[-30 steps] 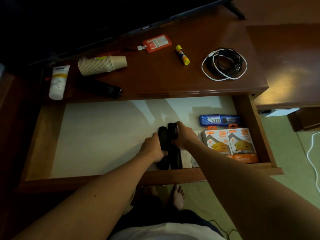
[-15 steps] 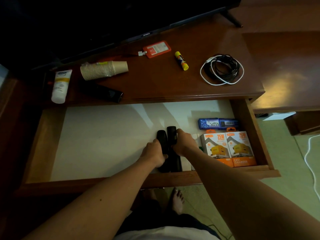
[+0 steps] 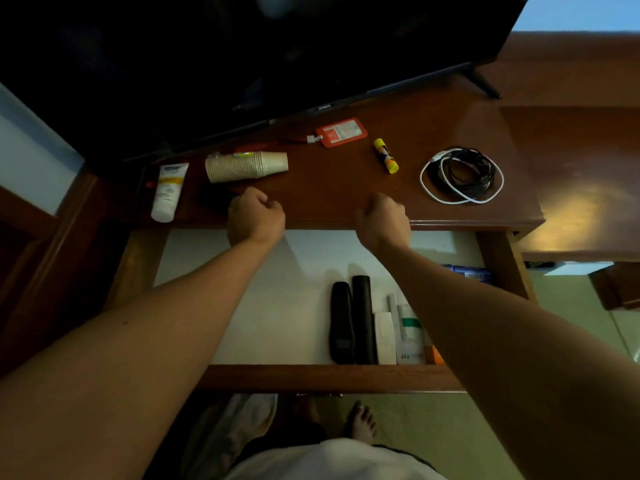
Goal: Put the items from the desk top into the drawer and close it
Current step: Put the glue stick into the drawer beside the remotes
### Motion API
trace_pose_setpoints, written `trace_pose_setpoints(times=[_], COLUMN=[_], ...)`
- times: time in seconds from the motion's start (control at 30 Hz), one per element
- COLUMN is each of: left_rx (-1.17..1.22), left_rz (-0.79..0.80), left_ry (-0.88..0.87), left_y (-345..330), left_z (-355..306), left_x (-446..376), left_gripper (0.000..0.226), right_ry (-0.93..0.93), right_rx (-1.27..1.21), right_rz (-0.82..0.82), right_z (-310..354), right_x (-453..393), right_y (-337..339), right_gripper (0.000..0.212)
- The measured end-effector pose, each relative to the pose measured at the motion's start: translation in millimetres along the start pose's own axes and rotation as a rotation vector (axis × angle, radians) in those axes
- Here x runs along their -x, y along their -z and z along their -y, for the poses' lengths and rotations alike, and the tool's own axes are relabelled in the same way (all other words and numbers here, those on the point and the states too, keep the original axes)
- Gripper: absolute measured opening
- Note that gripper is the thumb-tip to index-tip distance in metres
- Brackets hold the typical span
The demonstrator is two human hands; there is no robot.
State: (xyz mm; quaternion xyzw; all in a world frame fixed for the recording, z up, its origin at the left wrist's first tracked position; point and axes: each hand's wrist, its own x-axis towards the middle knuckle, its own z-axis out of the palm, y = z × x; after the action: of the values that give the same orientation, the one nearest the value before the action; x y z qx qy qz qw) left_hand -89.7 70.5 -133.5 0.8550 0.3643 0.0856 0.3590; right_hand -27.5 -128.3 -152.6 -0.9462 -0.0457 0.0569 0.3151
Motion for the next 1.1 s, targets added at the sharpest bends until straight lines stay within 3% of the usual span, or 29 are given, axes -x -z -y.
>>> trace_pose_setpoints(times=[0.07,0.23,0.33,0.47,0.6,0.73,0.93,1.1], left_rx=[-0.058,-0.145,-0.154,-0.114,-0.028,0.026,0.027,-0.026], left_rz=[-0.01,-0.024,-0.023,-0.056,-0.114,-0.151,-0.121,-0.077], left_ry=[0.049,0.312,0.4,0.443,0.471,0.474,0.499,0.489], left_y=[-2,-15,-17,-20,-24,-29,-24,-18], left_z=[-4,-18,-20,-16,-10,-4,4,5], left_x=[-13,-29,-38,-45,-44,-37,-26,-14], left_gripper=[0.022,0.062,0.068,0.07,0.081,0.077,0.078,0.066], right_ry=[0.02,0.033,0.006,0.064,0.071,0.028,-0.014,-0.059], right_rx=[0.026,0.279,0.343,0.384,0.385,0.254,0.143,-0.032], right_rz=[-0.01,-0.067,-0.003,0.08,0.038,-0.023,-0.005,0.157], right_z=[6,14,13,6,2,0,2,14], right_x=[-15,-52,-71,-90,-96,-93,-80,-59], right_y=[2,13,17,17,11,7,7,-2], right_gripper=[0.016,0.053,0.072,0.058,0.041,0.028,0.025,0.05])
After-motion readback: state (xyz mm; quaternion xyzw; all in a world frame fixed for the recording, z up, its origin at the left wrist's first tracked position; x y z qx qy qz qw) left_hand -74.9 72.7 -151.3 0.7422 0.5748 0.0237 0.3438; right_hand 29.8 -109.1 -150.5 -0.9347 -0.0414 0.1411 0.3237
